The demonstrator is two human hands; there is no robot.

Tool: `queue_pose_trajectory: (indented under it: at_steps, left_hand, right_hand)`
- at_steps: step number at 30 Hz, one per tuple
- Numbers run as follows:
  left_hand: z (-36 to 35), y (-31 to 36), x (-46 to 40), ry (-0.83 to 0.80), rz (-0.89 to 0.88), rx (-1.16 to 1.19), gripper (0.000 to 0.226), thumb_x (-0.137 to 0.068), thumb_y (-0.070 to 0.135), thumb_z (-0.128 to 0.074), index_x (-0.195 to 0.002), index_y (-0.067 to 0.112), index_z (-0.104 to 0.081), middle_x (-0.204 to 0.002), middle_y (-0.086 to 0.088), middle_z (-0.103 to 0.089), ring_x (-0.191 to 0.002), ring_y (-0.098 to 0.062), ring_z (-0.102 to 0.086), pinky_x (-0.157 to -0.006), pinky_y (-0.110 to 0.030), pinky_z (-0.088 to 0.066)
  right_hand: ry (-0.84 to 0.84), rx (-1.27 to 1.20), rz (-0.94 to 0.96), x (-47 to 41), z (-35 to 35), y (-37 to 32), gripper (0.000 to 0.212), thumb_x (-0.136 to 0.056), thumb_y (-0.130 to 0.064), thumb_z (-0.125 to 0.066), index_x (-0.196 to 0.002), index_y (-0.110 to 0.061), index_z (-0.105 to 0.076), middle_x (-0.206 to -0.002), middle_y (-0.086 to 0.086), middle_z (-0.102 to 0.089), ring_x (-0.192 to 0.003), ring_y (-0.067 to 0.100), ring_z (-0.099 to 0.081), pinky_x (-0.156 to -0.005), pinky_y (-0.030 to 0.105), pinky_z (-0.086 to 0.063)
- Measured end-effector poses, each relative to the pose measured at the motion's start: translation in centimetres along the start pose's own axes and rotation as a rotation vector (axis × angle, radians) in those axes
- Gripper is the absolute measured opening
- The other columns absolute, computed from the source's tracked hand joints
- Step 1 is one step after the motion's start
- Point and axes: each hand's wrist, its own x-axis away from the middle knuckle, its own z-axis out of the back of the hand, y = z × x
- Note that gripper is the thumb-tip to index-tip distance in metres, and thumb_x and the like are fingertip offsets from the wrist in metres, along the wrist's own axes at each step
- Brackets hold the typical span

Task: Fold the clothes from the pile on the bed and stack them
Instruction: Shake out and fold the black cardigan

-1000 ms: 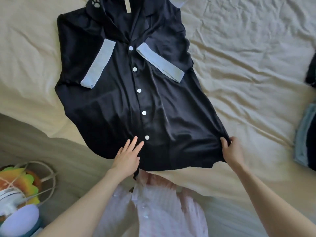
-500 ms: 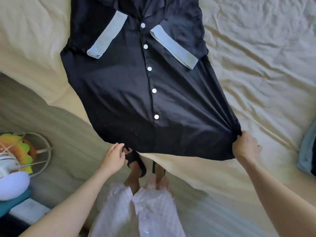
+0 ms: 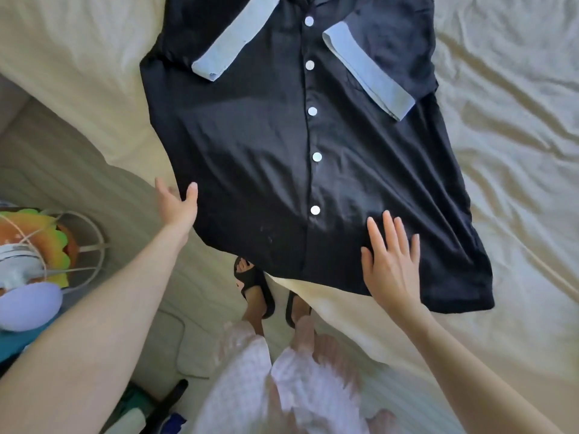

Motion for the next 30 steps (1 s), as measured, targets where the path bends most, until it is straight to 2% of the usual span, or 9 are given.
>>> queue_pose_trajectory:
  at_steps: [2,4,11,15,20,22,24,27,30]
  left_hand:
    - [0.3,0.3,-0.7,-0.059,0.034,0.067,0.060,-0.093,0.024,-0.059,-0.142,0.009,-0.029,-0.134,-0.003,-0.049,-0.126,-0.023,-0.047,-0.094,-0.026,-0.040]
    - [0.7,-0.2,-0.6,-0.129,0.067,-0.013,0.052,-0.089,0.023,-0.064,-0.133,0.006,-0.043,-0.129,-0.005,-0.054,-0.119,-0.024,-0.052,-0.088,-0.027,-0.040]
    - [2.7,-6.3,4.5,-0.253,0.232,-0.099,0.041,-0.084,0.024,-0.070,-0.113,-0.003,-0.058,-0.110,-0.016,-0.064,-0.101,-0.032,-0.059,-0.080,-0.035,-0.044]
    - [5.0,-8.5,8.0,-0.228,0.326,0.069,0.027,-0.088,0.019,-0.065,-0.108,0.002,-0.060,-0.099,-0.010,-0.063,-0.091,-0.026,-0.059,-0.079,-0.035,-0.046]
    - [7.0,-8.8,11.1,-0.141,0.389,0.394,0.023,-0.091,0.016,-0.061,-0.112,0.009,-0.057,-0.108,-0.005,-0.064,-0.100,-0.022,-0.060,-0.090,-0.036,-0.045]
    - [7.1,-8.6,11.9,-0.117,0.400,0.496,0.022,-0.092,0.014,-0.059,-0.113,0.008,-0.056,-0.108,-0.005,-0.065,-0.101,-0.023,-0.061,-0.095,-0.039,-0.044]
    - [7.0,-8.5,12.6,-0.089,0.418,0.589,0.015,-0.093,0.011,-0.056,-0.108,0.010,-0.058,-0.106,-0.005,-0.065,-0.097,-0.022,-0.062,-0.093,-0.040,-0.045]
    - [6.7,-8.2,13.6,-0.017,0.459,0.696,0.021,-0.095,0.008,-0.053,-0.116,0.007,-0.056,-0.115,-0.011,-0.060,-0.100,-0.028,-0.060,-0.091,-0.040,-0.045]
    - [6.6,-8.2,14.6,0.034,0.485,0.756,0.026,-0.096,0.010,-0.051,-0.121,0.005,-0.051,-0.120,-0.015,-0.054,-0.106,-0.029,-0.055,-0.091,-0.039,-0.046]
  right_hand:
    - [-0.044,0.006,-0.006,0.3,-0.4,-0.2,0.050,-0.093,-0.016,-0.055,-0.141,-0.010,-0.043,-0.150,0.017,-0.033,-0.141,0.036,-0.027,-0.109,0.058,-0.022]
    - [-0.073,0.012,-0.016,0.9,-0.5,0.2,0.051,-0.093,-0.015,-0.055,-0.142,-0.011,-0.041,-0.151,0.016,-0.031,-0.141,0.035,-0.025,-0.110,0.057,-0.023]
    - [-0.137,0.000,-0.168,4.3,0.6,3.8,0.046,-0.095,-0.017,-0.053,-0.140,-0.011,-0.045,-0.151,0.014,-0.033,-0.142,0.031,-0.025,-0.113,0.053,-0.021]
    - [-0.104,-0.035,-0.410,4.7,2.1,7.6,0.042,-0.097,-0.020,-0.047,-0.137,-0.008,-0.045,-0.151,0.015,-0.031,-0.141,0.033,-0.024,-0.112,0.049,-0.019]
    - [0.036,-0.388,-0.902,3.1,3.8,11.5,0.049,-0.095,-0.027,-0.046,-0.137,-0.002,-0.039,-0.143,0.020,-0.039,-0.129,0.039,-0.037,-0.107,0.049,-0.032]
    - [0.033,-0.605,-1.093,2.5,4.1,12.6,0.044,-0.092,-0.034,-0.049,-0.124,-0.005,-0.048,-0.126,0.019,-0.050,-0.112,0.038,-0.049,-0.095,0.042,-0.040]
    - [-0.020,-0.842,-1.188,2.3,4.2,13.2,0.035,-0.090,-0.038,-0.054,-0.105,-0.006,-0.052,-0.109,0.015,-0.053,-0.097,0.038,-0.052,-0.080,0.037,-0.039]
    - [-0.228,-1.169,-1.264,2.7,4.2,13.1,0.040,-0.090,-0.033,-0.060,-0.123,-0.012,-0.051,-0.123,0.005,-0.055,-0.117,0.027,-0.052,-0.091,0.037,-0.040]
    - [-0.332,-1.353,-1.321,3.6,3.9,12.8,0.037,-0.092,-0.021,-0.060,-0.127,-0.014,-0.049,-0.112,0.001,-0.059,-0.094,0.015,-0.057,-0.077,0.029,-0.047]
